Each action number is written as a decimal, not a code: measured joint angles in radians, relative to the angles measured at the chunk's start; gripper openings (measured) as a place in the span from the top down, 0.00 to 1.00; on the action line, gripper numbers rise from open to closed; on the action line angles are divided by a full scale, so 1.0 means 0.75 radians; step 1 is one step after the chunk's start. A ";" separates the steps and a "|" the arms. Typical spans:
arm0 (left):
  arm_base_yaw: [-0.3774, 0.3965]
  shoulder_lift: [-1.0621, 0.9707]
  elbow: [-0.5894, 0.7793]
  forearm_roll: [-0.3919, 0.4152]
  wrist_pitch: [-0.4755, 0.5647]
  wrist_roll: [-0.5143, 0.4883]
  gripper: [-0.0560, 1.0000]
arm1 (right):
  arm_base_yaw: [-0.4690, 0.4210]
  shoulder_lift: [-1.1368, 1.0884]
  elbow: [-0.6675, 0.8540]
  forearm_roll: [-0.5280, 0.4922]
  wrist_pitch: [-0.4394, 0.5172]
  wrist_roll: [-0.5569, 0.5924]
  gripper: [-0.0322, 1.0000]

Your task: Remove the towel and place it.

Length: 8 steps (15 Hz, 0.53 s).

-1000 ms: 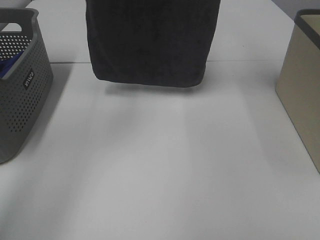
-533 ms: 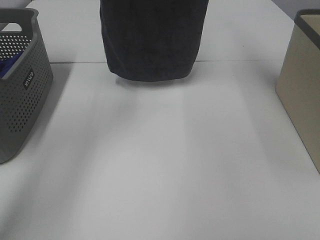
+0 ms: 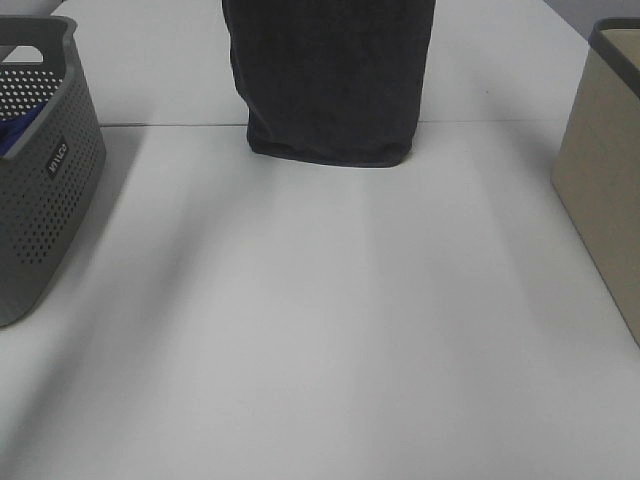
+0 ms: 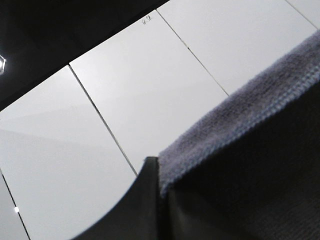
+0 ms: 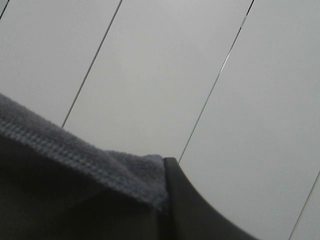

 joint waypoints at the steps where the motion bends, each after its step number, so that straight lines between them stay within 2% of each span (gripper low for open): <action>1: 0.000 0.000 -0.001 0.000 0.001 0.000 0.95 | 0.000 0.001 0.000 0.001 0.003 0.001 0.96; 5: 0.000 0.000 -0.007 -0.001 0.041 0.000 0.95 | 0.000 0.001 -0.003 0.003 0.024 0.005 0.96; 6: 0.000 0.000 -0.007 -0.001 0.064 0.000 0.95 | 0.000 0.001 -0.003 0.004 0.059 0.005 0.96; 8: 0.000 0.000 -0.007 -0.016 0.199 0.000 0.95 | 0.000 0.000 -0.003 0.040 0.175 0.005 0.96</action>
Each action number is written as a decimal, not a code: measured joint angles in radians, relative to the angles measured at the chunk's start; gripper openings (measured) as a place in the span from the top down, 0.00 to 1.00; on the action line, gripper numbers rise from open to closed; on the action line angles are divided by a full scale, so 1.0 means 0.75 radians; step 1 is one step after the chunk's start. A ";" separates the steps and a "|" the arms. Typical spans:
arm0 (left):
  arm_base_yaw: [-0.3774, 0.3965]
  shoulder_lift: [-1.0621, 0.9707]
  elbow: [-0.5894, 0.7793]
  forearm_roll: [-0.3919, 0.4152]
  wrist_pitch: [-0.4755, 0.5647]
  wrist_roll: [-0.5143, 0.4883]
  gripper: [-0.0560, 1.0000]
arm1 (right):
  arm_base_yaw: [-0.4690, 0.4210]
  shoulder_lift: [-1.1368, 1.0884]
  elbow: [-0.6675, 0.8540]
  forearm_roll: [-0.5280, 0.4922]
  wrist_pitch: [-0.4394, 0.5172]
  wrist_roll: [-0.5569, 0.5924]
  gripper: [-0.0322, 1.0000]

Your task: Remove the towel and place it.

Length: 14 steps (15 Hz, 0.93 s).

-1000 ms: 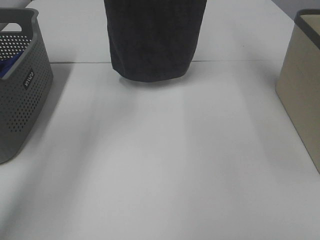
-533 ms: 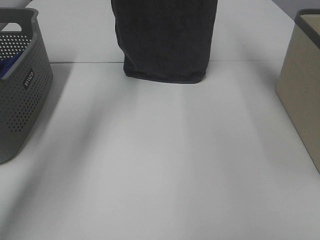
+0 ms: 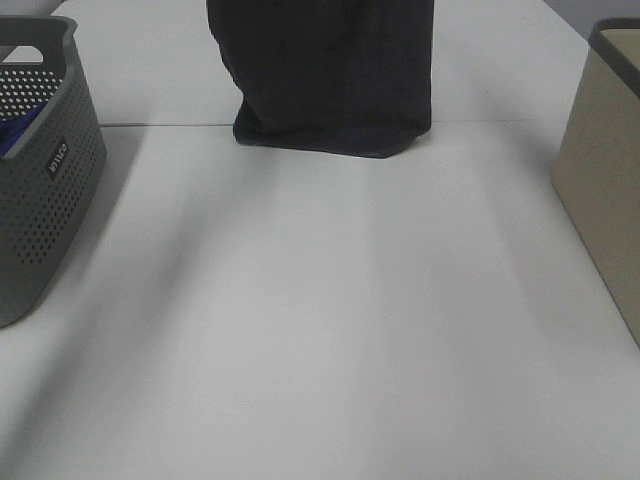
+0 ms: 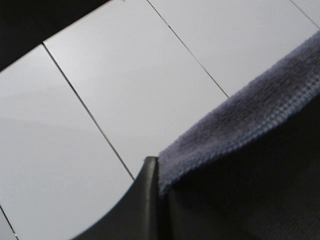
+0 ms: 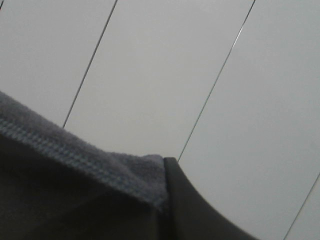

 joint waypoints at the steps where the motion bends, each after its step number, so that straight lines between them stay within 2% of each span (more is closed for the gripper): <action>1: 0.000 -0.001 0.000 -0.015 0.097 -0.003 0.95 | 0.000 -0.004 0.000 0.044 0.091 0.000 0.96; 2: 0.000 -0.009 0.000 -0.035 0.232 -0.023 0.95 | 0.000 -0.017 0.000 0.111 0.196 0.000 0.96; 3: 0.000 -0.040 0.000 -0.051 0.444 -0.057 0.95 | 0.000 -0.053 0.000 0.189 0.327 0.000 0.96; 4: 0.000 -0.080 0.000 -0.057 0.587 -0.087 0.95 | 0.000 -0.092 0.000 0.239 0.412 0.001 0.96; 8: 0.000 -0.261 -0.001 -0.064 1.033 -0.211 0.95 | 0.000 -0.225 -0.001 0.399 0.708 0.001 0.96; 13: 0.000 -0.443 -0.001 0.005 1.613 -0.441 0.95 | 0.000 -0.339 -0.001 0.549 1.141 0.001 0.96; 14: 0.000 -0.477 -0.001 0.007 1.805 -0.568 0.95 | 0.000 -0.391 -0.001 0.641 1.284 0.001 0.96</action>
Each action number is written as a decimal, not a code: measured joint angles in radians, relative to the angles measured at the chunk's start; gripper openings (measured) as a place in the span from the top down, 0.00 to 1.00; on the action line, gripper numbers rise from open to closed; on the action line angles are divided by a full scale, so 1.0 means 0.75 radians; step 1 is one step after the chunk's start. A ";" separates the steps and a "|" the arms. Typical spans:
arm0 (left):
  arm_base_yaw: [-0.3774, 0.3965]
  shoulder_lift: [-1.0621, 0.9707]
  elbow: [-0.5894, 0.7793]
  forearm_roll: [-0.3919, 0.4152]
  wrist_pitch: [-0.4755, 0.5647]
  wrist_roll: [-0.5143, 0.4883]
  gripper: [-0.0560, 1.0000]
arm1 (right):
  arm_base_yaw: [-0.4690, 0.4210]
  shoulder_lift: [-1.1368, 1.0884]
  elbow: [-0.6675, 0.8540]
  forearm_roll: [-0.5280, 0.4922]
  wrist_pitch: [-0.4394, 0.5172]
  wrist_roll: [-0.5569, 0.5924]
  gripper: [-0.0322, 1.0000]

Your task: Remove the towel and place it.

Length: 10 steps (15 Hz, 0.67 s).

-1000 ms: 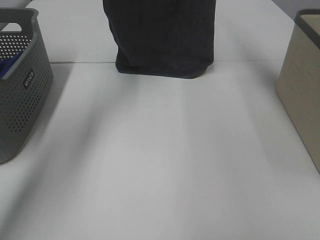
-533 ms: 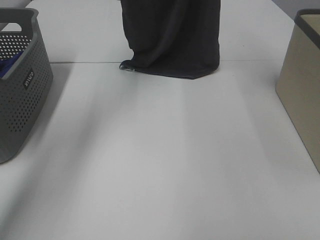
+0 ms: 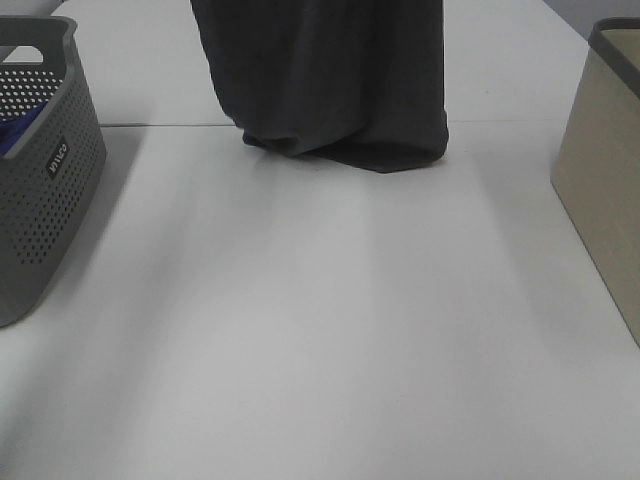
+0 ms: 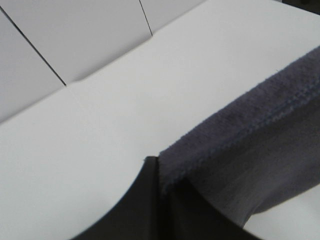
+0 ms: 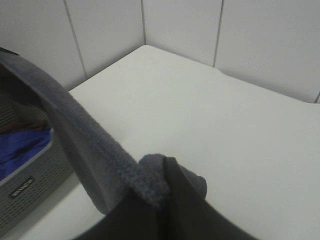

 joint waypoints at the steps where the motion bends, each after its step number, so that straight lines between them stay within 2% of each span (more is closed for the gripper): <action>1: 0.000 -0.007 0.000 0.007 0.079 -0.057 0.95 | 0.000 -0.017 0.000 0.044 0.076 0.000 0.96; 5: 0.000 -0.016 0.000 0.021 0.115 -0.261 0.95 | 0.000 -0.032 0.000 0.097 0.328 0.017 0.96; 7: 0.000 -0.045 0.003 0.027 0.117 -0.352 0.95 | 0.000 -0.032 0.000 0.104 0.351 0.053 0.96; 10: 0.000 -0.156 0.189 0.011 0.116 -0.372 0.95 | 0.000 -0.068 0.053 0.108 0.351 0.097 0.96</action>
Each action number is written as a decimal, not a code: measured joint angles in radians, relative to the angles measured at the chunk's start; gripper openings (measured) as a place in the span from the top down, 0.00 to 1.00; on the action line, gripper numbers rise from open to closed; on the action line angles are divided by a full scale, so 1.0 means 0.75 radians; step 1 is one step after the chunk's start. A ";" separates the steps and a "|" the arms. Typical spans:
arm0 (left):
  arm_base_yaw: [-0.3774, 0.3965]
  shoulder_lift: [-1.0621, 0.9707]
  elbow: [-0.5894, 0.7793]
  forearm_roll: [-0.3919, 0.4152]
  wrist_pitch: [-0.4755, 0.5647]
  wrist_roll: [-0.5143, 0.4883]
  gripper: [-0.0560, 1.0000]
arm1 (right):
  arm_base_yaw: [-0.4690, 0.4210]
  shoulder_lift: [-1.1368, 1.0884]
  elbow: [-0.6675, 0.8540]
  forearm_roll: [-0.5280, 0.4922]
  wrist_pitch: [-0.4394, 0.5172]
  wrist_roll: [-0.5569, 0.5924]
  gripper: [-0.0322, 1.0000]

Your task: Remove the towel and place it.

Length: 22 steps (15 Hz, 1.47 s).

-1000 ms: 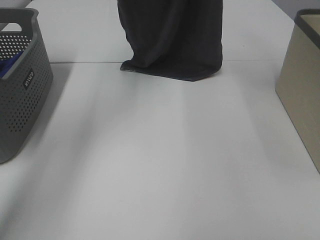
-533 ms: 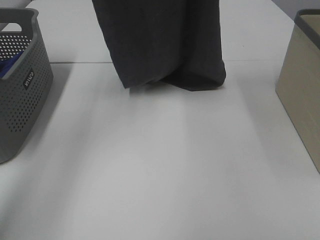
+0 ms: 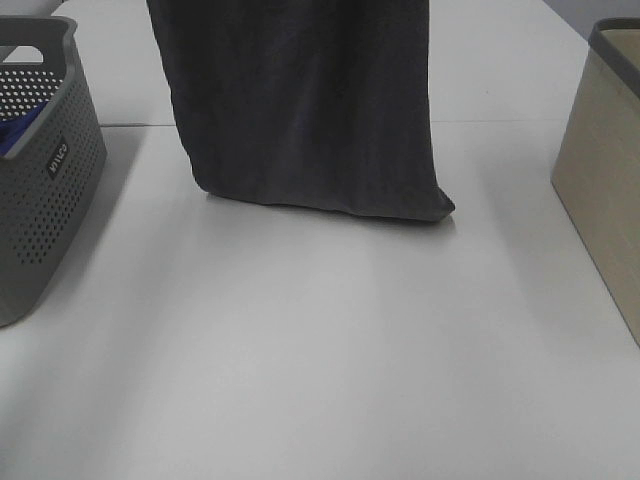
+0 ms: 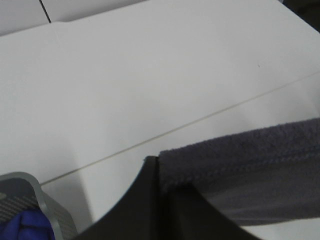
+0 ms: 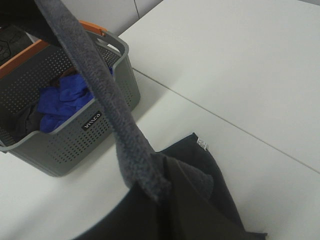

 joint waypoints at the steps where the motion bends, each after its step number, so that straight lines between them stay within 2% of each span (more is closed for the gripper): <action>1: 0.000 -0.059 0.135 -0.015 -0.001 -0.003 0.95 | 0.000 -0.029 0.045 -0.004 0.000 0.001 0.96; 2: 0.000 -0.119 0.297 -0.029 -0.001 -0.003 0.95 | 0.000 -0.071 0.104 -0.005 0.000 0.001 0.96; 3: -0.003 -0.251 0.569 -0.063 -0.001 0.008 0.95 | 0.001 -0.152 0.260 -0.004 0.001 0.001 0.96; 6: -0.007 -0.445 0.863 -0.099 -0.008 0.012 0.95 | 0.001 -0.276 0.501 0.005 0.003 0.007 0.96; 9: -0.007 -0.595 1.044 -0.164 -0.012 0.020 0.95 | 0.004 -0.408 0.687 0.016 0.003 0.008 0.96; 16: -0.016 -0.887 1.463 -0.480 -0.019 0.145 0.95 | 0.013 -0.860 1.212 -0.092 -0.003 0.117 0.96; 18: -0.079 -0.939 1.545 -0.480 -0.020 0.148 0.95 | 0.015 -0.968 1.332 -0.101 -0.003 0.140 0.96; 22: -0.288 -0.956 1.703 -0.405 -0.023 0.131 0.95 | 0.013 -1.112 1.543 -0.160 -0.003 0.147 0.96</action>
